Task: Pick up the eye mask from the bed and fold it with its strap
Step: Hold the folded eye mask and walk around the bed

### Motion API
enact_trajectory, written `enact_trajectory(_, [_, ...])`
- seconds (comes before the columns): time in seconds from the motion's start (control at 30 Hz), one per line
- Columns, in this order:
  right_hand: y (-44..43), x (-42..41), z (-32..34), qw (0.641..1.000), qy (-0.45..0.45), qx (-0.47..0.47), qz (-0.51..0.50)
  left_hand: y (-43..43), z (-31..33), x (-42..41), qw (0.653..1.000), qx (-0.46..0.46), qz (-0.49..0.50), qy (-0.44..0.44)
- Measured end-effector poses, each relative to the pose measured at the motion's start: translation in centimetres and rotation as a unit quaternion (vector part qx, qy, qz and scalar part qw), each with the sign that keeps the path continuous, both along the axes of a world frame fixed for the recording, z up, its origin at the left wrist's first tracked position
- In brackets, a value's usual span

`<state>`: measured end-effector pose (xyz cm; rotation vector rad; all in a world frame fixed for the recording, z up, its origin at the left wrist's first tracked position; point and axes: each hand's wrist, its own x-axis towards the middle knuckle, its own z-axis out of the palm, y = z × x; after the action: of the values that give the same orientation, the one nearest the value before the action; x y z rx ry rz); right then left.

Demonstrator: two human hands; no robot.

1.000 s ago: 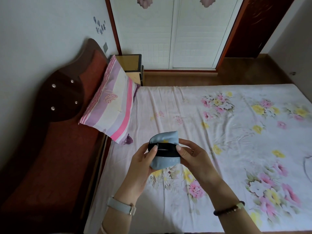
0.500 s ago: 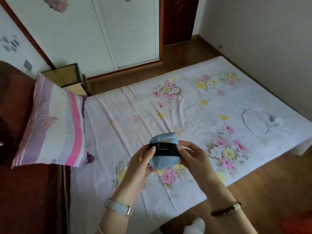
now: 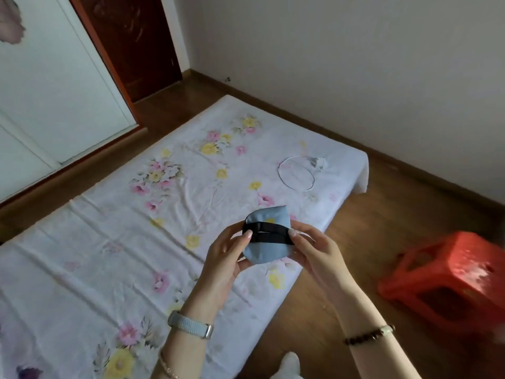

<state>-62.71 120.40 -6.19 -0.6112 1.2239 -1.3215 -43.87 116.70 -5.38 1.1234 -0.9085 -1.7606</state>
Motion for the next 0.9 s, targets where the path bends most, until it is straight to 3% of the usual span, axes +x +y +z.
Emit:
enact_trajectory(0.47, [1.1, -18.3, -0.3, 0.984, 0.040, 0.026, -0.174, -5.4, -1.1, -20.9, 0.982, -0.020, -0.189, -0.019])
enact_trajectory(0.9, [-7.6, -33.9, 0.6, 0.968, 0.034, 0.003, -0.247, -16.9, -1.2, -38.7, 0.960, -0.035, -0.278, -0.024])
